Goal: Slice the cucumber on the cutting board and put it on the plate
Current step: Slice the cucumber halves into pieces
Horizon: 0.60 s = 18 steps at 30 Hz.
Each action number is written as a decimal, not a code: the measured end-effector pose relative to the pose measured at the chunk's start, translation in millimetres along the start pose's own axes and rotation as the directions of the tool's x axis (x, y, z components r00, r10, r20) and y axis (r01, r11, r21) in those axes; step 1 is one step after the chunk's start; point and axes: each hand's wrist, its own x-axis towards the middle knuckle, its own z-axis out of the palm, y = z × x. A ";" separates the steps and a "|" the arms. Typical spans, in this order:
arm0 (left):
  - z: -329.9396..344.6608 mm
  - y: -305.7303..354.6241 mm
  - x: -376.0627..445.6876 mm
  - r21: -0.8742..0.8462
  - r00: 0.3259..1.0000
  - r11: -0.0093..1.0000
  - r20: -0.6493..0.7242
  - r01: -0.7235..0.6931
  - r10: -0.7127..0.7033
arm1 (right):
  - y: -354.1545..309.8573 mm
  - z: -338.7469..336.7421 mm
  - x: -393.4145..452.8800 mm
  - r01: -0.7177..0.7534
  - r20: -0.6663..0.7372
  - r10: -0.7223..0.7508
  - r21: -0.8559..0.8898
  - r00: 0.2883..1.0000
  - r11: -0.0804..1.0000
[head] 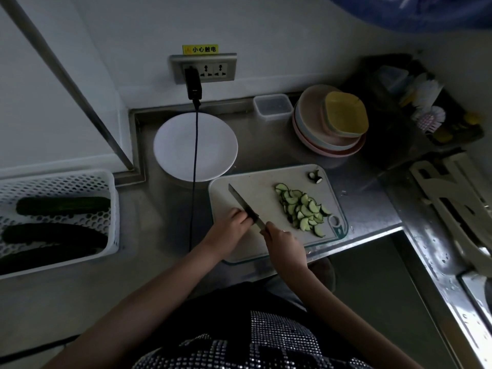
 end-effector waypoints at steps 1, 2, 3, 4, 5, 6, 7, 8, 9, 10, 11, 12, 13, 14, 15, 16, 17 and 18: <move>-1.4 0.9 0.0 0.006 1.000 1.000 -0.003 -0.002 0.002 | 0.2 0.8 0.4 0.018 -0.002 -0.018 -0.028 1.000 0.999; -2.0 1.3 0.0 0.013 1.000 1.000 0.001 -0.003 0.003 | -0.1 1.6 -0.1 0.032 0.000 -0.032 -0.056 0.999 0.998; -2.2 1.6 0.2 0.016 1.000 1.000 0.010 -0.003 0.003 | 0.0 3.3 -0.6 0.042 0.007 -0.042 -0.081 0.999 0.996; -2.7 1.8 0.5 0.017 1.000 1.000 0.020 0.001 -0.001 | 0.4 5.3 -1.4 0.045 0.017 -0.044 -0.093 0.999 0.995; -1.9 1.2 0.9 0.017 0.999 1.000 0.032 0.007 -0.007 | 1.4 7.9 -2.2 0.041 0.029 -0.039 -0.089 0.999 0.995; -1.4 0.7 0.9 0.021 0.999 1.000 0.045 0.014 -0.015 | 2.0 10.0 -3.1 0.026 0.046 -0.022 -0.080 0.999 0.996; -1.4 0.6 1.5 0.028 0.998 0.999 0.058 0.020 -0.022 | 2.8 11.5 -3.8 0.007 0.061 -0.002 -0.075 0.998 0.997; -1.6 0.1 2.3 0.034 0.997 0.999 0.073 0.023 -0.026 | 2.9 12.3 -4.1 -0.010 0.073 0.016 -0.079 0.997 0.997; -2.1 -0.1 2.7 0.036 0.995 0.999 0.093 0.022 -0.025 | 3.0 13.3 -3.9 -0.019 0.078 0.026 -0.087 0.997 0.996; -3.2 -0.2 3.4 0.037 0.993 0.999 0.115 0.020 -0.024 | 2.8 13.7 -4.0 -0.025 0.081 0.032 -0.096 0.996 0.995; -3.8 0.2 4.0 0.041 0.992 0.999 0.124 0.017 -0.022 | 2.5 13.9 -3.9 -0.029 0.082 0.037 -0.100 0.996 0.995; -4.5 0.4 5.0 0.047 0.992 0.999 0.125 0.019 -0.024 | 2.1 13.7 -4.1 -0.033 0.082 0.041 -0.097 0.996 0.995; -4.3 0.1 5.8 0.047 0.993 0.999 0.119 0.020 -0.025 | 1.8 13.9 -4.1 -0.036 0.080 0.043 -0.089 0.996 0.995; -3.3 -0.1 5.9 0.048 0.993 0.999 0.114 0.022 -0.027 | 1.4 13.4 -4.1 -0.041 0.078 0.047 -0.079 0.996 0.996; -1.8 0.3 5.8 0.047 0.994 0.999 0.103 0.018 -0.023 | 1.8 13.3 -3.5 -0.047 0.079 0.052 -0.065 0.996 0.997; -0.7 0.6 5.0 0.058 0.996 0.998 0.089 0.008 -0.013 | 2.1 12.3 -2.4 -0.055 0.081 0.059 -0.046 0.995 0.997; 1.0 0.4 3.5 0.082 0.997 0.996 0.079 -0.017 0.011 | 2.7 10.8 -0.6 -0.069 0.084 0.070 -0.010 0.994 0.998; 1.6 0.0 2.2 0.108 0.997 0.993 0.077 -0.040 0.031 | 3.4 7.1 1.2 -0.089 0.089 0.085 0.048 0.992 0.995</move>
